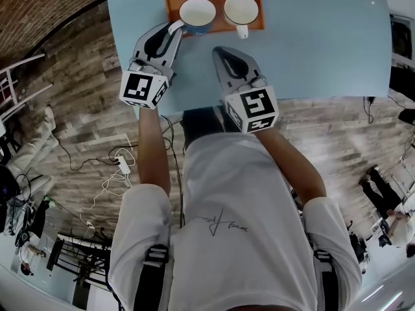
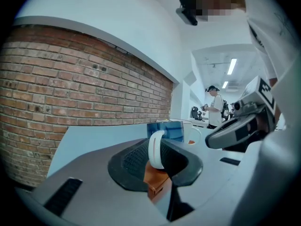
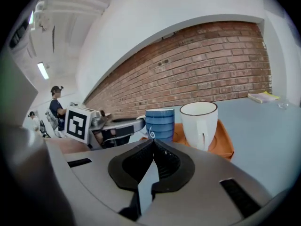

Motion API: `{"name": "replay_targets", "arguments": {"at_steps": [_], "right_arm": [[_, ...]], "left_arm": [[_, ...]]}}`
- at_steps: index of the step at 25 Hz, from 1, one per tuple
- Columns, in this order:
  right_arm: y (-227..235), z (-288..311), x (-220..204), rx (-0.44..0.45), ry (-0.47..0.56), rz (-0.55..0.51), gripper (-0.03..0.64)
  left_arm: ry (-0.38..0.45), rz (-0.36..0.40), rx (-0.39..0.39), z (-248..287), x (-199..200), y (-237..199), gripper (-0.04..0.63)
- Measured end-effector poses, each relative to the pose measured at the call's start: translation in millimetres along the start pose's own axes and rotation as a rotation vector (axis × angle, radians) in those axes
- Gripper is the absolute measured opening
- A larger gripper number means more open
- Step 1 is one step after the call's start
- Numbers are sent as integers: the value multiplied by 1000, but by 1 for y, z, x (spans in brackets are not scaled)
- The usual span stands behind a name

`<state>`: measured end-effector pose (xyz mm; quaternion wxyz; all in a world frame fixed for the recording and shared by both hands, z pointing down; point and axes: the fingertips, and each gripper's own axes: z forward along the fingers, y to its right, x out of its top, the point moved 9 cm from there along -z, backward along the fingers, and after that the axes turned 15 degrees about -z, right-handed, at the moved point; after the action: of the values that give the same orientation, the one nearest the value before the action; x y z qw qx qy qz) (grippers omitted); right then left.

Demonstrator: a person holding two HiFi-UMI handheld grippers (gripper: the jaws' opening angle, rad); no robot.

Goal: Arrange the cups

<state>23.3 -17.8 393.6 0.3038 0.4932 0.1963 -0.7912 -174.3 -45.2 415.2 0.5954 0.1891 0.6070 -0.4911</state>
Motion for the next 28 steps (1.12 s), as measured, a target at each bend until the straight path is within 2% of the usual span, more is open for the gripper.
{"name": "replay_targets", "arguments": {"at_steps": [6,13,17,22,28], "right_arm": [[2,32,-4,-126,-60,44,21],[0,46,-1,-149,-54,56,21],[2,50,-3,-171,-52,54,21],[7,56,-5,-193,-71,73,21],[2,52,-7,-175,-69,70,21]], "left_arm": [[20,-6,35,-4,-4,6,67],[41,-51,62,-8,-10,11,69],[42,-51,77,-9,-14,16,69],[36,-74,61,-7,-22,26,67],[31,-78,59,3,-26,38,66]]}}
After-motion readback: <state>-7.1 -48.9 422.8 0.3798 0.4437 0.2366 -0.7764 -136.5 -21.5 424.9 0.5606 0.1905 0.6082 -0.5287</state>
